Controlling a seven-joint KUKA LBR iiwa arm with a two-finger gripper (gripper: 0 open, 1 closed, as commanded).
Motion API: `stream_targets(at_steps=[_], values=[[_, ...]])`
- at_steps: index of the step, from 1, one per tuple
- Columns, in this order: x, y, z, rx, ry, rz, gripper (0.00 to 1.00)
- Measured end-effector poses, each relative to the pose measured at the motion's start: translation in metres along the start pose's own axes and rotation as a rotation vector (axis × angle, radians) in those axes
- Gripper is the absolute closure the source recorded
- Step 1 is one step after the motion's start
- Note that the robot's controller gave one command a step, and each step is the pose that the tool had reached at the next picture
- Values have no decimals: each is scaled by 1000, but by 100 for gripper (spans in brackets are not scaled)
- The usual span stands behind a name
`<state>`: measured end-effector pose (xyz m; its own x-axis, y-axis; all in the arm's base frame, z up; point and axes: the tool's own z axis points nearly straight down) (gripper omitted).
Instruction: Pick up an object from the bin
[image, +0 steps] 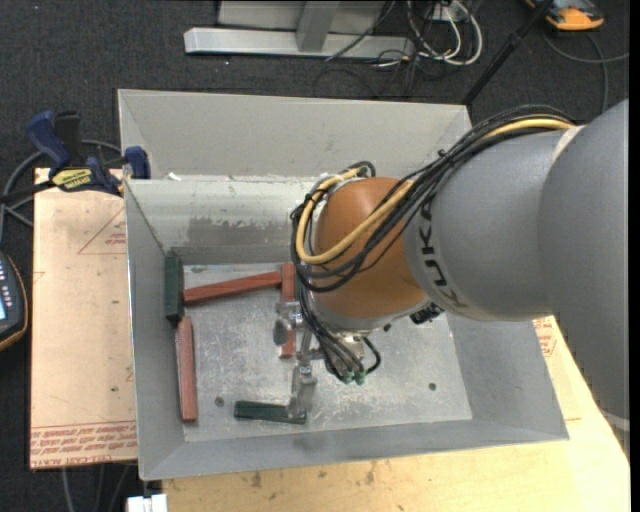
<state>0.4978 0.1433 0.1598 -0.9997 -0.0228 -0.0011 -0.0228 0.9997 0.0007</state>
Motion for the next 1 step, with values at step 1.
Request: stream_targets(at_steps=[1], values=[[-19, -26, -13, 1, -2, -439, 0]])
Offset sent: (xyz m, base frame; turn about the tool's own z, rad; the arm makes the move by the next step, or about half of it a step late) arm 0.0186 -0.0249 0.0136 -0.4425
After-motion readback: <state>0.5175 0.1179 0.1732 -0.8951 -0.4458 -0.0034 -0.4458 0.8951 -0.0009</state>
